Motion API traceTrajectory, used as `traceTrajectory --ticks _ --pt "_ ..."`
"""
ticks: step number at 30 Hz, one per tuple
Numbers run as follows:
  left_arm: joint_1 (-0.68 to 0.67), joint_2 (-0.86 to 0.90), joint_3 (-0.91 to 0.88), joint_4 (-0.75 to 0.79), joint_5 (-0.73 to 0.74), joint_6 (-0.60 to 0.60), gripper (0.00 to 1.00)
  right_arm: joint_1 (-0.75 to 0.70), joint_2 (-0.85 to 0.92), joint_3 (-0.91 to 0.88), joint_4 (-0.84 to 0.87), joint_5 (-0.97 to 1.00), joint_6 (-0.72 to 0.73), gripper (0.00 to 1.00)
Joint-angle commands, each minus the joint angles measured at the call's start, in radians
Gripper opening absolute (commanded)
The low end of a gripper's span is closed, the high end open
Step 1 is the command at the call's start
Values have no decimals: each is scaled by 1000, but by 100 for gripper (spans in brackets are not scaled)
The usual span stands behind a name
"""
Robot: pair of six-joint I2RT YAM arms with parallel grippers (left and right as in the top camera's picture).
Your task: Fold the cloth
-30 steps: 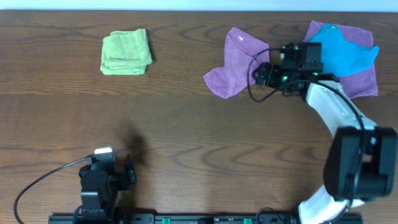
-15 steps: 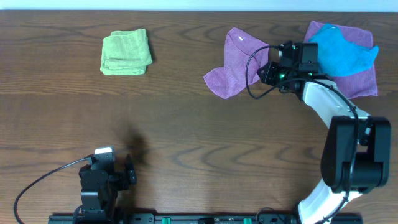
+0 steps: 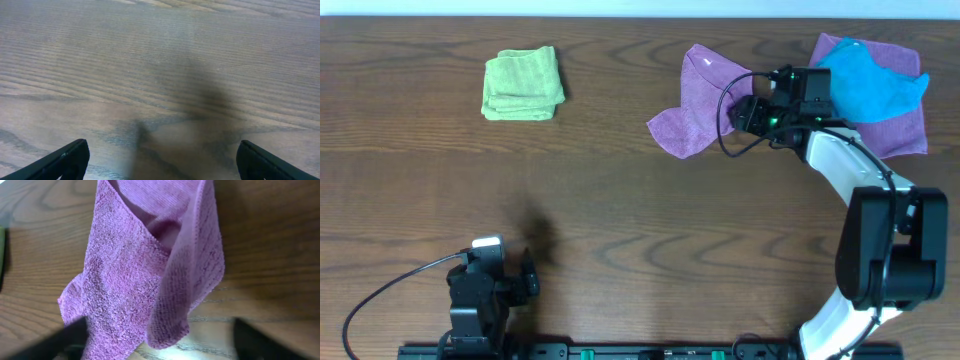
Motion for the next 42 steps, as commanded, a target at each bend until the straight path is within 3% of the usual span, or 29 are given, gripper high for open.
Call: traceTrajectory --ticks 1,7,10,11,13,15,16,17,18,19,28,36,42 --pt "6 0 -17 -34 3 -3 95 22 6 -2 14 34 0 99" --pt "6 0 -17 -34 4 -3 95 25 20 -2 66 70 37 77" --pt "6 0 -17 -34 4 -3 95 25 37 -2 64 71 43 59" --pt "6 0 -17 -34 3 -3 95 24 45 -2 62 74 43 58" --pt "6 0 -17 -34 4 -3 95 25 67 -2 63 74 44 67" --pt "6 0 -17 -34 4 -3 95 25 80 -2 63 73 56 64" --pt "6 0 -17 -34 4 -3 95 25 84 -2 67 68 64 54" --pt "6 0 -17 -34 4 -3 95 25 84 -2 70 60 68 35" --pt "6 0 -17 -34 3 -3 95 25 83 -2 77 50 71 7" --pt "6 0 -17 -34 4 -3 95 25 80 -1 79 38 78 1" --pt "6 0 -17 -34 4 -3 95 19 -22 5 17 19 95 1" --pt "6 0 -17 -34 4 -3 95 31 -270 6 -301 190 71 1" --pt "6 0 -17 -34 3 -3 95 114 -455 15 -322 117 58 2"
